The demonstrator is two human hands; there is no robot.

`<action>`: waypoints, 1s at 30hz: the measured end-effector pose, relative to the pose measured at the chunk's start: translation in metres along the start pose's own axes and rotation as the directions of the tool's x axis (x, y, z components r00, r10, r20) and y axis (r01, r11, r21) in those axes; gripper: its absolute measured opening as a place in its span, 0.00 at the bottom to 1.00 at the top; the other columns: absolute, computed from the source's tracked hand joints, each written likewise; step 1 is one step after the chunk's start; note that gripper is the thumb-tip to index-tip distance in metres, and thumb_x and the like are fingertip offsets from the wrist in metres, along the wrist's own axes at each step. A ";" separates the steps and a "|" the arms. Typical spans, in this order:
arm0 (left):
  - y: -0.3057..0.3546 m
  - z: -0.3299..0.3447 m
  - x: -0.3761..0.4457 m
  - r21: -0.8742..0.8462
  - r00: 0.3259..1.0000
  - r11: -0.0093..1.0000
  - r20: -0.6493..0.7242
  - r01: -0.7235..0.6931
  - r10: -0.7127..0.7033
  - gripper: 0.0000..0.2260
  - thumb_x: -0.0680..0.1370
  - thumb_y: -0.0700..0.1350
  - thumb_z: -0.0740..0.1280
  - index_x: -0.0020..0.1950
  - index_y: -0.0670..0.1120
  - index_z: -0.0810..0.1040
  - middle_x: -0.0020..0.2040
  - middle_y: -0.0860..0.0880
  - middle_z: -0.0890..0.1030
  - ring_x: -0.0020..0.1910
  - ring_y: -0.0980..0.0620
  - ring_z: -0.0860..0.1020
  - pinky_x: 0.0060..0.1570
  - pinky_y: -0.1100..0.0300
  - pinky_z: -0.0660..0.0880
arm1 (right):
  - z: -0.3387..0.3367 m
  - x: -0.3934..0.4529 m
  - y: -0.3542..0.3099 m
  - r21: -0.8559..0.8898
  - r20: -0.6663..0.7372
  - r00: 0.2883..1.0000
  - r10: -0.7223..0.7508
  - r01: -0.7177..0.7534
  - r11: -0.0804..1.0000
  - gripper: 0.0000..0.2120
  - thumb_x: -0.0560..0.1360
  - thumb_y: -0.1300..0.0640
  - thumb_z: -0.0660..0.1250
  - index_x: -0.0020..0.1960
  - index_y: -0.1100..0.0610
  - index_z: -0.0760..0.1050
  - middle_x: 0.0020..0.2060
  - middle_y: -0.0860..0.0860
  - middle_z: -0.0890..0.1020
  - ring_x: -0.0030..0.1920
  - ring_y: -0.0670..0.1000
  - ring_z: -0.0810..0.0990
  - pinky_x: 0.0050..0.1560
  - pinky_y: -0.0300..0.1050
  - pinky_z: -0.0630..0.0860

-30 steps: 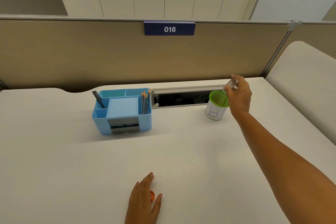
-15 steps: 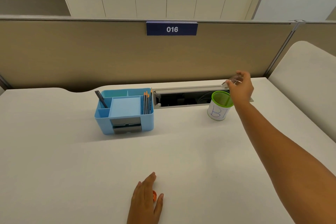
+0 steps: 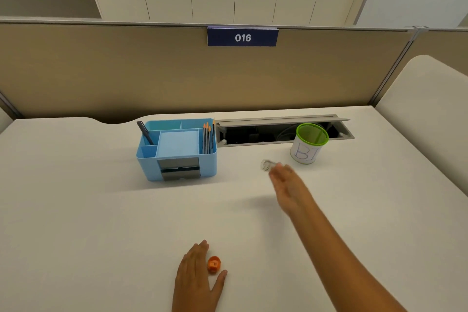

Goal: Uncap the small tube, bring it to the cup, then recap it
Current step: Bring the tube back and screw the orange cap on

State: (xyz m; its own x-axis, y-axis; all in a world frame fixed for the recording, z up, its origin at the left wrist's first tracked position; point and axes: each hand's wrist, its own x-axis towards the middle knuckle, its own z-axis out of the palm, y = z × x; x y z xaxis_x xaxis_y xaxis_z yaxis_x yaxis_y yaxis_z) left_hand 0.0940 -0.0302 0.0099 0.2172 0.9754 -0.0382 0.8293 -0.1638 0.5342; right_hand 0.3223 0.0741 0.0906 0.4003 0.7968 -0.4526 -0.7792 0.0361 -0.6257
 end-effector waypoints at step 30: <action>-0.011 -0.024 -0.014 -0.187 0.992 0.982 -0.125 -0.010 -0.013 0.15 0.73 0.45 0.68 0.59 0.46 0.72 0.56 0.47 0.78 0.55 0.51 0.74 0.53 0.66 0.67 | -0.044 -0.132 0.105 -0.409 0.024 0.999 0.045 -0.031 0.912 0.19 0.71 0.63 0.70 0.58 0.53 0.71 0.50 0.54 0.81 0.53 0.54 0.81 0.49 0.40 0.79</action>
State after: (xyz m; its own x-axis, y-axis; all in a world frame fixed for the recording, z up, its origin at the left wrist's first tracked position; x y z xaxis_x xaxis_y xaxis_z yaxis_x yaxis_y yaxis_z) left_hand 0.0692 -0.0383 0.0251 0.1402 0.9883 0.0602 0.7163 -0.1432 0.6829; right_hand 0.2088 -0.0541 0.0565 0.3529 0.8121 -0.4647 -0.5262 -0.2384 -0.8162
